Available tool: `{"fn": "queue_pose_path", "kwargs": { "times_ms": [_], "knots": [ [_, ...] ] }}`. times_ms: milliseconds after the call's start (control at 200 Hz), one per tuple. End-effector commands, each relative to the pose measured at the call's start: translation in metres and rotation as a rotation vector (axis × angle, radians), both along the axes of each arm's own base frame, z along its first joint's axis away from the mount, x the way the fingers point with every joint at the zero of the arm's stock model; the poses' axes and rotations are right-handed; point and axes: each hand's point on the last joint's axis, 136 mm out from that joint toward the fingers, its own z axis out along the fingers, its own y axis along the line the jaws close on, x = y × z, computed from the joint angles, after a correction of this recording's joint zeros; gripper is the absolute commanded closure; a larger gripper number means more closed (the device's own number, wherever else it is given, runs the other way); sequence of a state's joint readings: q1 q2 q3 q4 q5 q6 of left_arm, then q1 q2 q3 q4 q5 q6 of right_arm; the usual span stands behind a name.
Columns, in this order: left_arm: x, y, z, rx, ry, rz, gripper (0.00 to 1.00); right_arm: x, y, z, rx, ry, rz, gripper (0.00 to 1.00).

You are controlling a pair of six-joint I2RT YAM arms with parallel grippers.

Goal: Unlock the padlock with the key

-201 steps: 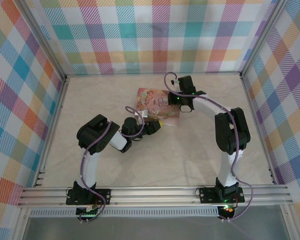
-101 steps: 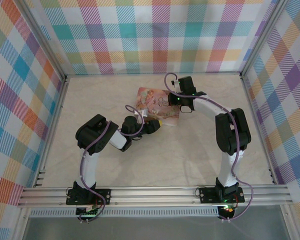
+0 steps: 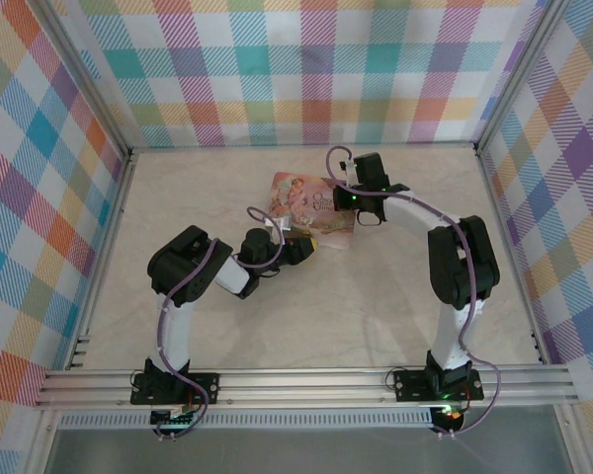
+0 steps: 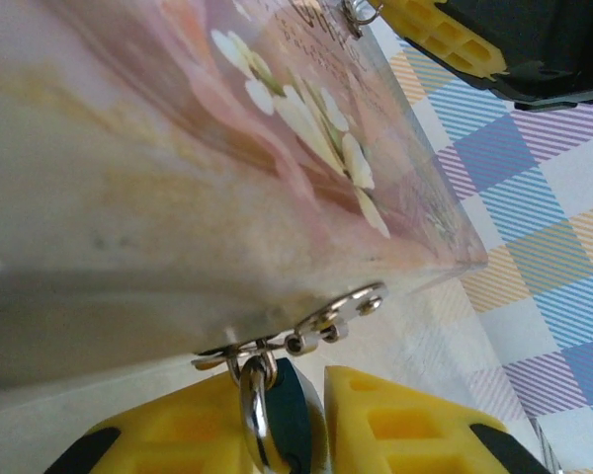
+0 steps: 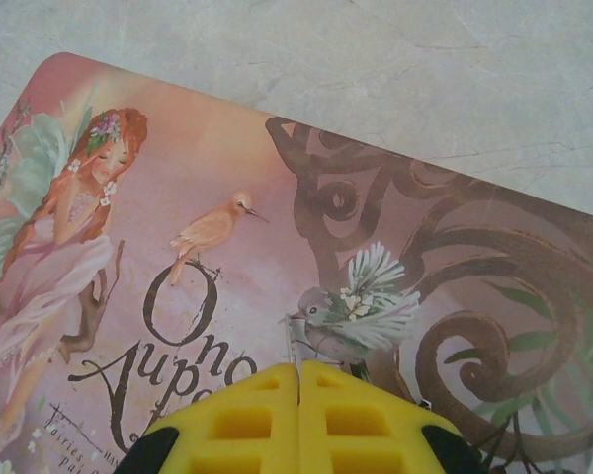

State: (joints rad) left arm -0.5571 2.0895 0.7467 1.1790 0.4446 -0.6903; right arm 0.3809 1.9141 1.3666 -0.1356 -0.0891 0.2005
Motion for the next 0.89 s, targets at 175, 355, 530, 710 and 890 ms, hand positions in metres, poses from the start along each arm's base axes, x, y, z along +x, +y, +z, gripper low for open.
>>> {"fn": "queue_pose_path", "kwargs": {
  "times_ms": [175, 355, 530, 710, 890],
  "knots": [
    [-0.024, 0.031, -0.057, 0.152, 0.248, 0.015, 0.76, -0.015, -0.007, 0.013, -0.009, -0.009, -0.002, 1.0],
    [-0.025, 0.033, -0.055, 0.167, 0.251, -0.01, 0.89, -0.019, -0.007, 0.019, 0.003, -0.019, -0.002, 1.0],
    [-0.022, 0.03, -0.05, 0.174, 0.258, -0.024, 0.9, -0.023, -0.009, 0.027, 0.012, -0.035, 0.0, 1.0],
    [-0.023, 0.026, -0.048, 0.177, 0.323, -0.038, 0.9, -0.034, -0.012, 0.042, 0.025, -0.065, 0.005, 1.0],
    [-0.028, 0.027, -0.036, 0.178, 0.371, -0.031, 0.9, -0.058, -0.018, 0.063, 0.086, -0.099, 0.018, 1.0]
  ]
}}
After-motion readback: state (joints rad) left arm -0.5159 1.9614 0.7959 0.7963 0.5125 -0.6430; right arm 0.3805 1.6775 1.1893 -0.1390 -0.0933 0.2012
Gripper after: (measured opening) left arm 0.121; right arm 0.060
